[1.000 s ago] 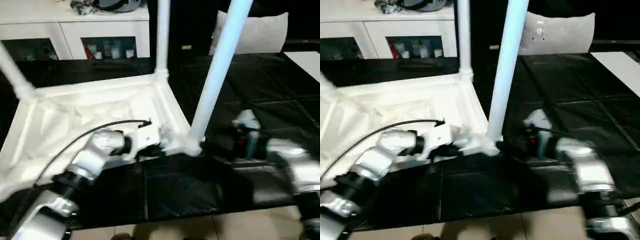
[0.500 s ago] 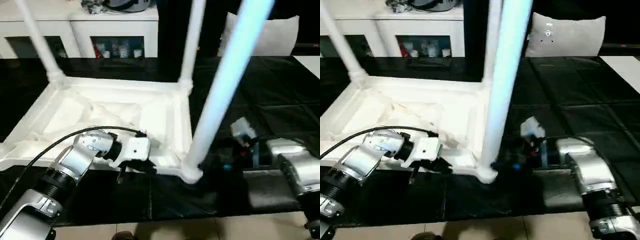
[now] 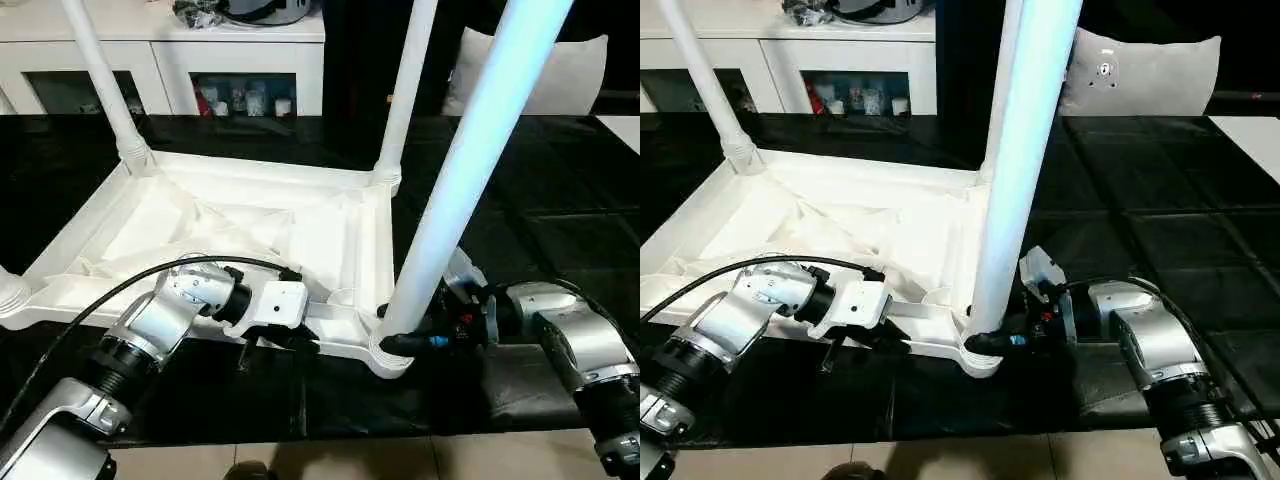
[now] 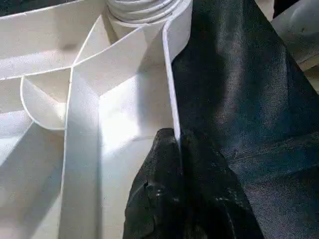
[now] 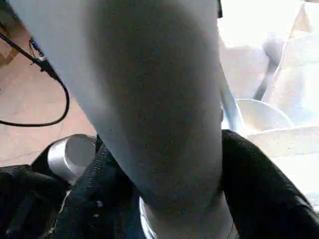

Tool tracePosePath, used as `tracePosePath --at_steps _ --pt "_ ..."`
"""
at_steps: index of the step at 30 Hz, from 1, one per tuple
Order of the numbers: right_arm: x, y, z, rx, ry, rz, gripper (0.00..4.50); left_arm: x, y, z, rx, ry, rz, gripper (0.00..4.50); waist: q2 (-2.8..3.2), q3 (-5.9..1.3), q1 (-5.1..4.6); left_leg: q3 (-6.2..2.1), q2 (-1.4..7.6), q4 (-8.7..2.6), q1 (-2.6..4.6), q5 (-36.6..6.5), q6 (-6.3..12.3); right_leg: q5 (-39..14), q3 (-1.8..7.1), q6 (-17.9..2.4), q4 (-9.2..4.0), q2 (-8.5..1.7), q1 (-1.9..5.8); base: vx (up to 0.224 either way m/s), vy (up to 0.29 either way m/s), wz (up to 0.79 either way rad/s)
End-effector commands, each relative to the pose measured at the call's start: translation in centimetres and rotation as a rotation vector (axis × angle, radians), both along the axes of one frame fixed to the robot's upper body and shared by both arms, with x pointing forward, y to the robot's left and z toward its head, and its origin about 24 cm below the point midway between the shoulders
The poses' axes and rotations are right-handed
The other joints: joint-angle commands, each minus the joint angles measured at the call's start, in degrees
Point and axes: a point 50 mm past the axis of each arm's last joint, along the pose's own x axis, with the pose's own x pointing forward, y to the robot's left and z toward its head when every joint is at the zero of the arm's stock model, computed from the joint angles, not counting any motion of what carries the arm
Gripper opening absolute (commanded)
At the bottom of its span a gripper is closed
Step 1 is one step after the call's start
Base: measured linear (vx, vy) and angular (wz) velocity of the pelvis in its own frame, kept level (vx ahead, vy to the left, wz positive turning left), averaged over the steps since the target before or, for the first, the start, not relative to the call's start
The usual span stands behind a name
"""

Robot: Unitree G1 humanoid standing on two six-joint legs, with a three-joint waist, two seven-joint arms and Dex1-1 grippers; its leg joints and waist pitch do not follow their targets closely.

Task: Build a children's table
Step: Rotate leg to tighten

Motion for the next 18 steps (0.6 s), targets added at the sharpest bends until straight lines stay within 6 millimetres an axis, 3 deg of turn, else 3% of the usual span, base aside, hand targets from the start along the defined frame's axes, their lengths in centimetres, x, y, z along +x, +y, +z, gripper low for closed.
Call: tracePosePath --at_steps 1,6,9,11,13,14,16,18 --pt "-0.2 0.3 0.3 0.038 0.02 0.01 2.2 -0.8 -1.0 -0.2 0.007 0.023 -0.084 0.0 0.27 -3.88 -0.36 -0.68 3.01 -3.58 0.48 -9.6 2.51 -13.2 2.82 -10.9 -3.97 -4.77 2.89 0.0 0.0 0.0" --pt "-0.5 1.2 0.3 0.114 0.046 -0.095 2.17 -1.0 -1.6 -0.3 -0.076 0.084 0.05 0.0 0.24 -3.83 -0.48 -0.72 3.07 -3.68 0.44 -9.6 2.5 -12.5 2.76 -11.4 -3.91 -4.7 2.94 0.0 0.0 0.0" --pt "0.3 2.3 -0.4 0.09 0.044 -0.257 2.16 -1.1 -2.3 -0.4 -0.112 0.106 0.13 0.0 0.2 -3.41 -0.94 -0.64 2.81 -3.88 0.48 -11.5 1.73 -18.4 2.83 -9.9 -4.48 -4.77 2.79 0.0 0.0 0.0" --pt "1.6 3.4 -1.0 0.054 0.02 -0.438 2.14 -0.9 -3.1 -0.5 -0.142 0.107 0.207 0.0 0.11 -2.93 -2.27 -1.07 2.11 -4.22 0.45 -14.8 -0.04 -29.2 2.37 -6.2 -5.61 -4.89 2.7 0.0 0.0 0.0" --pt "2.2 3.8 -1.2 0.037 0.021 -0.518 2.12 -0.8 -3.5 -0.5 -0.153 0.108 0.236 0.0 0.27 -2.97 -3.0 -1.19 2.05 -4.24 0.59 -15.1 -0.65 -31.6 2.36 -4.9 -5.85 -4.91 2.54 0.0 0.0 0.0" --pt "2.8 4.2 -1.5 0.015 0.024 -0.605 2.12 -0.7 -3.9 -0.5 -0.163 0.111 0.27 0.0 0.2 -2.88 -4.17 -1.46 1.69 -4.26 -0.06 -15.5 -0.7 -34.1 2.0 -3.2 -6.18 -4.82 2.95 0.0 0.0 0.0" --pt "4.3 5.4 -1.6 -0.005 0.014 -0.779 2.12 0.2 -5.3 -0.4 -0.179 0.089 0.392 0.0 0.38 -3.0 -5.69 -1.61 1.63 -4.14 0.05 -16.1 -0.86 -34.2 1.81 -3.2 -6.46 -4.77 2.55 0.0 0.0 0.0" --pt "5.1 5.9 -1.5 -0.006 -0.017 -0.861 2.12 0.9 -5.9 -0.3 -0.192 0.074 0.46 0.0 0.6 -3.05 -6.2 -1.63 1.56 -4.04 0.08 -16.3 -1.08 -33.6 1.73 -3.2 -6.6 -4.65 2.47 0.0 0.0 0.0"
